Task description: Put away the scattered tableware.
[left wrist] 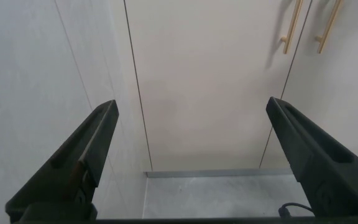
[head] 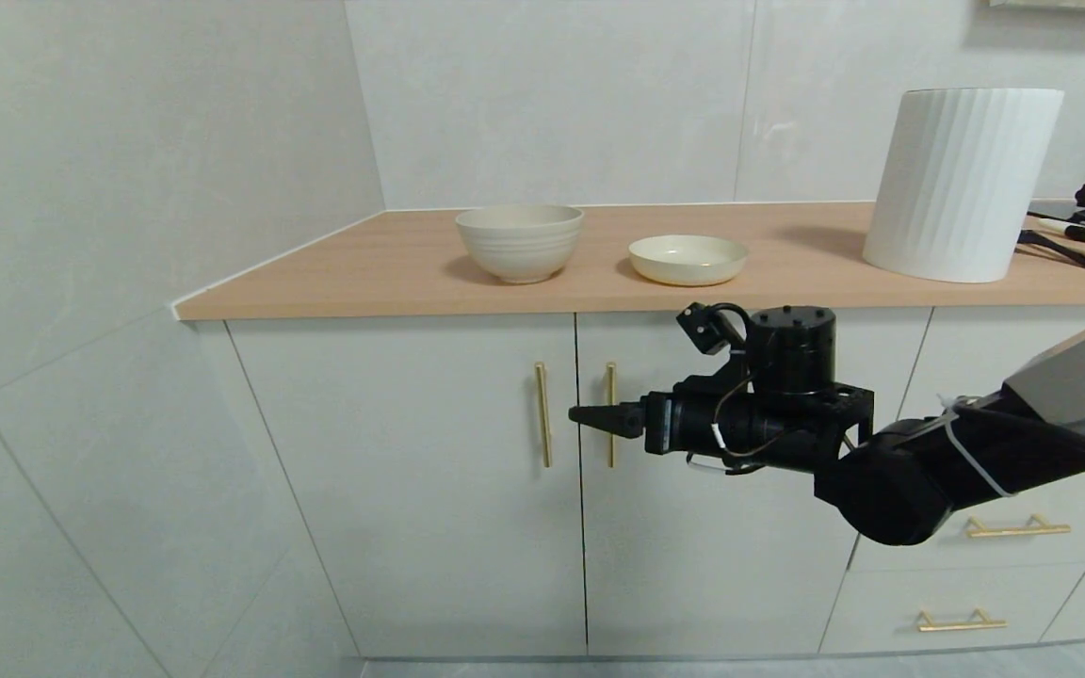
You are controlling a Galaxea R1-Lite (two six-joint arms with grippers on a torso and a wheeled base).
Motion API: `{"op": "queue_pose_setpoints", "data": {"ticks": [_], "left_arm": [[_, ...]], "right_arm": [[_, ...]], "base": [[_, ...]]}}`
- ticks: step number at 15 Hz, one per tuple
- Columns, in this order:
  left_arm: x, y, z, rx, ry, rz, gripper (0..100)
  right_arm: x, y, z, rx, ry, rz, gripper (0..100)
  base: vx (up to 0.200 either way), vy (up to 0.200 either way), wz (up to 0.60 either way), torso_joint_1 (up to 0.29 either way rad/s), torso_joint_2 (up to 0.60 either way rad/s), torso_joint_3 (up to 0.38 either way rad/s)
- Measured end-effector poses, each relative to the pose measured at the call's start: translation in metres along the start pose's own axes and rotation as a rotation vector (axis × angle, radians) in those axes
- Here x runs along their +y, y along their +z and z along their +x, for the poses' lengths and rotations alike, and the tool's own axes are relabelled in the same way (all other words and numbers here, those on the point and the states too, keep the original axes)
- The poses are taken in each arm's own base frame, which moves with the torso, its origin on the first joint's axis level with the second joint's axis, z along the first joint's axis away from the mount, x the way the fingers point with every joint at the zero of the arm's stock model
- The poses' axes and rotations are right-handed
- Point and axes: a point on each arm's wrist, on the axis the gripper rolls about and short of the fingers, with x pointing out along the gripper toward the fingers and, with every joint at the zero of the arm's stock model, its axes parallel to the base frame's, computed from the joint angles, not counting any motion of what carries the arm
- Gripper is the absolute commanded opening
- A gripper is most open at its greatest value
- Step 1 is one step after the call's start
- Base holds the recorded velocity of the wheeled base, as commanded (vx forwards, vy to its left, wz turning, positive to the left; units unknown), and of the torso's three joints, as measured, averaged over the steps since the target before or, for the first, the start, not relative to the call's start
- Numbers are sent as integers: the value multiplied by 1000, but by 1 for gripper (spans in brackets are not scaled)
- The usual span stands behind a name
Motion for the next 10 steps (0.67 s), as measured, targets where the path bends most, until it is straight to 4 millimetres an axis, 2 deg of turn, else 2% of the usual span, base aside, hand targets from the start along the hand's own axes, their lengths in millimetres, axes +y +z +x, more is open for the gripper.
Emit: {"op": "queue_pose_setpoints", "data": {"ticks": [3,6,10], "left_arm": [[0,0,0,0,0,0,100],[0,0,0,0,0,0,100],[0,0,0,0,0,0,100]], "right_arm": [[-11,-1,3,-9,-34,4,100],[-25,-1,17,-61,-123,1,100],[-34,-10,28,-58,-133,15,100]], "base": [[0,0,0,0,0,0],[0,0,0,0,0,0],[0,0,0,0,0,0]]}}
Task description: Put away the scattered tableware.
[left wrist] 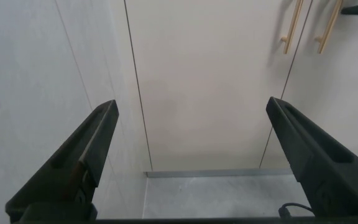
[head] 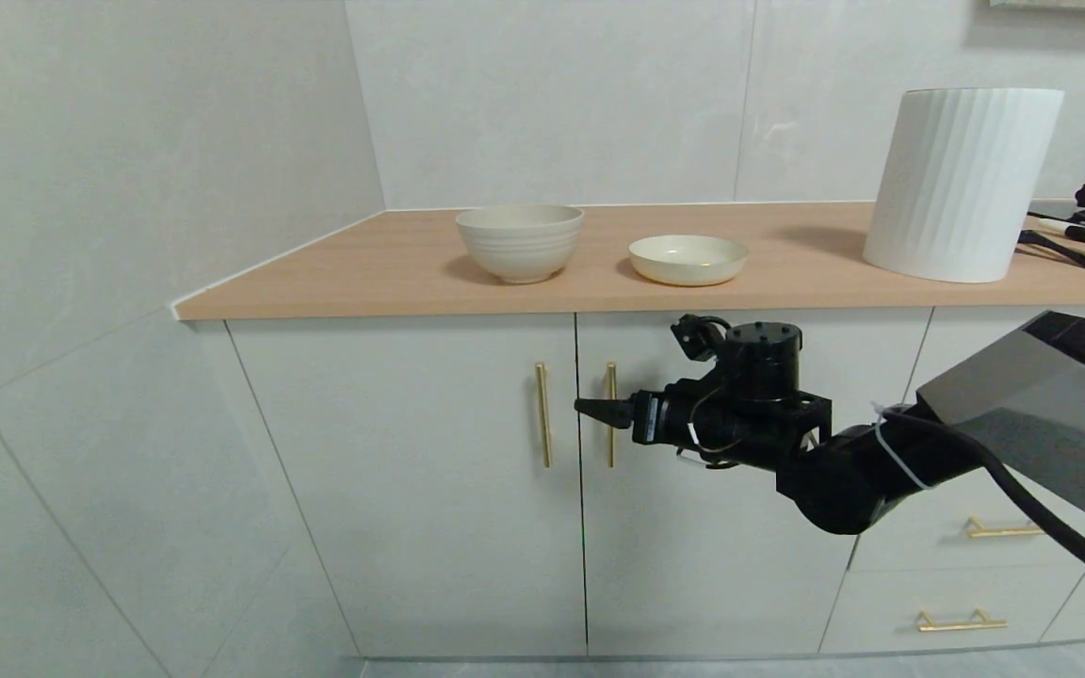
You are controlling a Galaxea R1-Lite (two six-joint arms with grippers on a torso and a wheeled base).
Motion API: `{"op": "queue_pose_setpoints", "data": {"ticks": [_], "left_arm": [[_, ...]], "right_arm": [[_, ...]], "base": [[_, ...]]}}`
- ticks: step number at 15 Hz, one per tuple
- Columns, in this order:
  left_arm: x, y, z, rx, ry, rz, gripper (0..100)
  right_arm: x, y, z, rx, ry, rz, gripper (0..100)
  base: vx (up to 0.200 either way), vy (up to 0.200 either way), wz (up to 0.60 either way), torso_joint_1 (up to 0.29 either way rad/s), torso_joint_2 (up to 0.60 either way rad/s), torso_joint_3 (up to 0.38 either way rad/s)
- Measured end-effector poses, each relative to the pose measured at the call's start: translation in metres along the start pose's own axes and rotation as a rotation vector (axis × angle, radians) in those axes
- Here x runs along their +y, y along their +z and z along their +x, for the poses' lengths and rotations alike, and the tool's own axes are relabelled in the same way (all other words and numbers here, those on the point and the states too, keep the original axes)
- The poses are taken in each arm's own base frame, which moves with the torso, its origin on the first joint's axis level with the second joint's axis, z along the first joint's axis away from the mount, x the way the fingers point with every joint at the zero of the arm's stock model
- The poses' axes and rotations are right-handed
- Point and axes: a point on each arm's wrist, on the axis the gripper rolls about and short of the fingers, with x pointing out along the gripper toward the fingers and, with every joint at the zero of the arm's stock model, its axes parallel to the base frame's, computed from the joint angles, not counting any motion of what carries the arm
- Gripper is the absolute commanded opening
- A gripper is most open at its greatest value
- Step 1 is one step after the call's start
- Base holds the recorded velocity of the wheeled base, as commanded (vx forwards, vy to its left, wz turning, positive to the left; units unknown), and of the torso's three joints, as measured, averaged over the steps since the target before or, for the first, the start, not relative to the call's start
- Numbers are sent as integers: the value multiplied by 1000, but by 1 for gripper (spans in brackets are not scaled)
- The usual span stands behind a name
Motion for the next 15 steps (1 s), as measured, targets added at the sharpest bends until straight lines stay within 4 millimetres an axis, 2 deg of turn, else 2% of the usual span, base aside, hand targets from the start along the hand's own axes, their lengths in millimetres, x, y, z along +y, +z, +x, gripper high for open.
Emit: {"op": "queue_pose_setpoints", "data": {"ticks": [11,15], "left_arm": [[0,0,0,0,0,0,100],[0,0,0,0,0,0,100]], "right_arm": [[9,-16,18,-15,49,64,100],[21,-21,20,5,70,111,100]], "base": [[0,0,0,0,0,0],[0,0,0,0,0,0]]}}
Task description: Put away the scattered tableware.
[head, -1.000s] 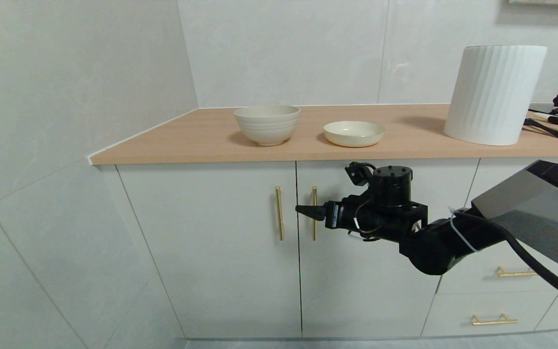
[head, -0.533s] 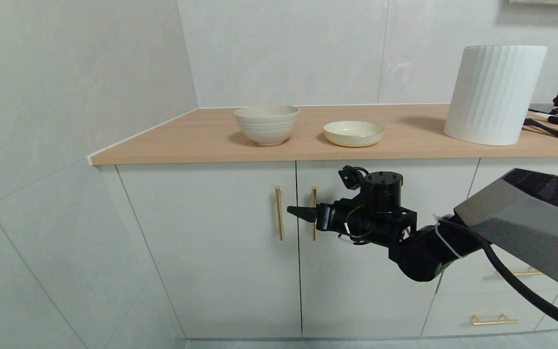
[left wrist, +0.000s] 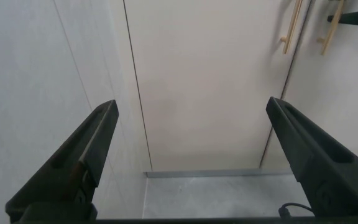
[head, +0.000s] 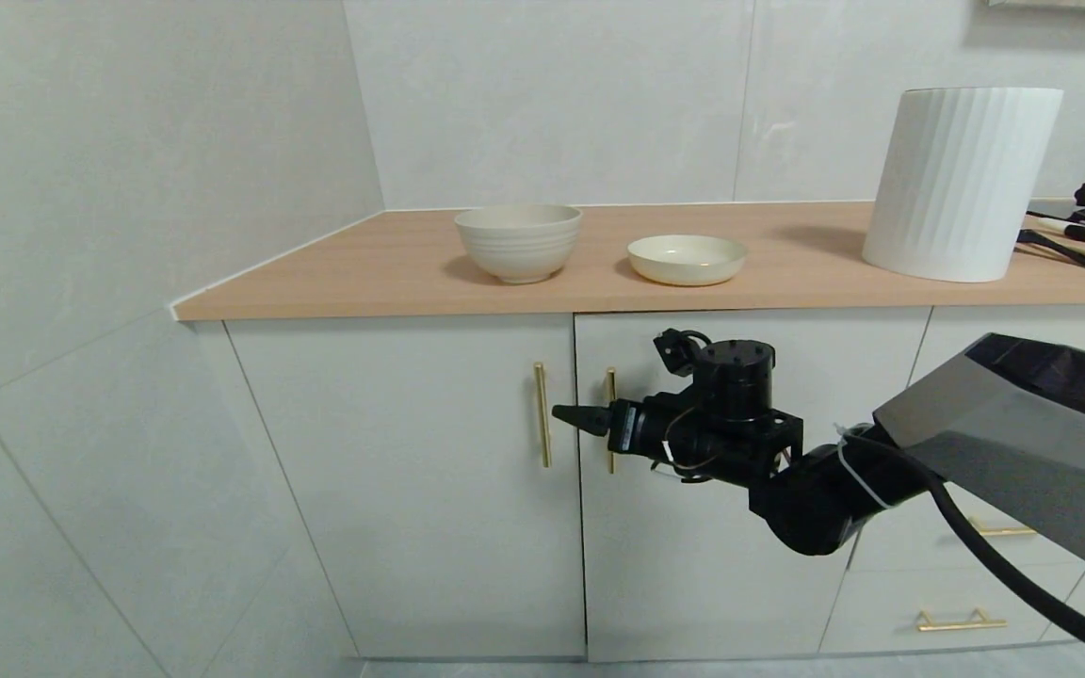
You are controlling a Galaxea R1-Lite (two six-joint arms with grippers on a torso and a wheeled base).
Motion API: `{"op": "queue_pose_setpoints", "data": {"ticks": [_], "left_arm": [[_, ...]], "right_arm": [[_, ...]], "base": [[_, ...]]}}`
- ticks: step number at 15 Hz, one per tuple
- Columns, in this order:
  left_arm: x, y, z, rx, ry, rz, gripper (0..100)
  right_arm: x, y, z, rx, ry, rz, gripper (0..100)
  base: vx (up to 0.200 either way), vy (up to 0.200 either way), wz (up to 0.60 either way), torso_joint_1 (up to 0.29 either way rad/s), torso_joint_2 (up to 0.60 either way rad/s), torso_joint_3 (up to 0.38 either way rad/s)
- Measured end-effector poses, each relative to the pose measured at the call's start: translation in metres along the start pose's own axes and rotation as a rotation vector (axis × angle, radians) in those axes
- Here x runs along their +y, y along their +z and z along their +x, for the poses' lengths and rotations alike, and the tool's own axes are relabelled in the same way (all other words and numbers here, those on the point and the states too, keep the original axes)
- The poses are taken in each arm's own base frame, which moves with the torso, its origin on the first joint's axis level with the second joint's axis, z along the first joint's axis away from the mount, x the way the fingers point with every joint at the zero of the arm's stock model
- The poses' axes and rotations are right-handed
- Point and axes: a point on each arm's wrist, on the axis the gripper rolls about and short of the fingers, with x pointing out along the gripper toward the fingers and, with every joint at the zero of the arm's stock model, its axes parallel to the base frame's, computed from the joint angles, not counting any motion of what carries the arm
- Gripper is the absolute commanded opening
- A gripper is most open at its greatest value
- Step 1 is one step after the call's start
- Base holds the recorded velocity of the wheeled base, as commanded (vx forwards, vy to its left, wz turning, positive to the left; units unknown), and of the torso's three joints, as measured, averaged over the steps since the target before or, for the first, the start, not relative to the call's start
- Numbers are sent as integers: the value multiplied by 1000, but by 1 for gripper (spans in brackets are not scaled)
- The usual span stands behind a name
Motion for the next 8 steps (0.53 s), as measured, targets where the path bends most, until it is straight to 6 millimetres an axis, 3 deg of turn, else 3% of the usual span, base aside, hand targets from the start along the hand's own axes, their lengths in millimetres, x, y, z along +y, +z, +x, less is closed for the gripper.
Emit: {"op": "queue_pose_setpoints", "data": {"ticks": [4,8], "left_arm": [[0,0,0,0,0,0,100],[0,0,0,0,0,0,100]], "right_arm": [[5,-2,-6,31,30,4,100],[20,-2,-36,133,146,17,100]], "base": [[0,0,0,0,0,0],[0,0,0,0,0,0]]}}
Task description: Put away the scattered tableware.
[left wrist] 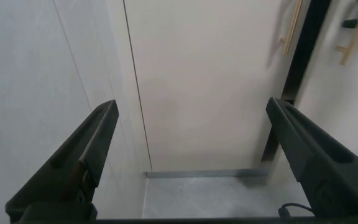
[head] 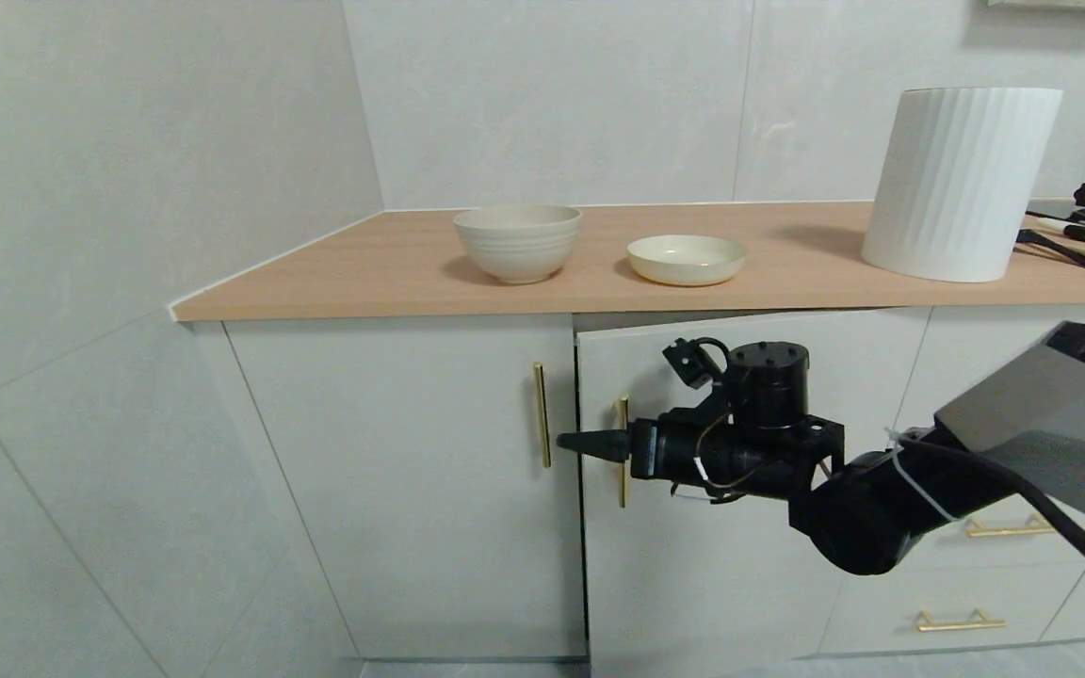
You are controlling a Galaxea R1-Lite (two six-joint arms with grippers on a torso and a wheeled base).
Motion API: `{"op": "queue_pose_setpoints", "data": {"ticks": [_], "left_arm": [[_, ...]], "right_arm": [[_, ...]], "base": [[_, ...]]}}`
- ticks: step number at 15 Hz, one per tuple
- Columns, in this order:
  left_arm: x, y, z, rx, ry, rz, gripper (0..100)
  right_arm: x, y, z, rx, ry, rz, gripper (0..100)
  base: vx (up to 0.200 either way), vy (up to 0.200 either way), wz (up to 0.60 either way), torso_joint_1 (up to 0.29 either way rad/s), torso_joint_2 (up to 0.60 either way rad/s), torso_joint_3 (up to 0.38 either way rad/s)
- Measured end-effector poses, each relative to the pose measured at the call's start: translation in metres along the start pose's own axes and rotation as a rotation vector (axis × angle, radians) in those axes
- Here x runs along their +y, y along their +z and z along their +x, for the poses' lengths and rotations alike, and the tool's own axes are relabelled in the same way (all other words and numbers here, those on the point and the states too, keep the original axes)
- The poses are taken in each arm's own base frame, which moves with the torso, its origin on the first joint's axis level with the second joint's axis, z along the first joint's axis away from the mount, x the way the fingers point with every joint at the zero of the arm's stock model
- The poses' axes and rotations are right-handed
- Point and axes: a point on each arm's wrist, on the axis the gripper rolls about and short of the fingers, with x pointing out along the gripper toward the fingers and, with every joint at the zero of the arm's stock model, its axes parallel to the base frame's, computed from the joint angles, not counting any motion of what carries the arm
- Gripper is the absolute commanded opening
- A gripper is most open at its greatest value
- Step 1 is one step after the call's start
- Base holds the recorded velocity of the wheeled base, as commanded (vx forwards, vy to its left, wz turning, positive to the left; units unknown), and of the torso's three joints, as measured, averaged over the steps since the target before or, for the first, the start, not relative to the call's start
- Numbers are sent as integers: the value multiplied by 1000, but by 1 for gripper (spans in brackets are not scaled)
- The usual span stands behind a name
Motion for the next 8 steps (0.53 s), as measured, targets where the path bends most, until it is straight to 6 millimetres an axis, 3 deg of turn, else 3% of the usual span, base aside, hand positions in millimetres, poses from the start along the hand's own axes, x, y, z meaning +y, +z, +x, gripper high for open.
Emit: {"op": "queue_pose_setpoints", "data": {"ticks": [8], "left_arm": [[0,0,0,0,1,0,100]], "right_arm": [[45,-29,-51,120,79,6,100]], "base": [[0,0,0,0,0,0]]}}
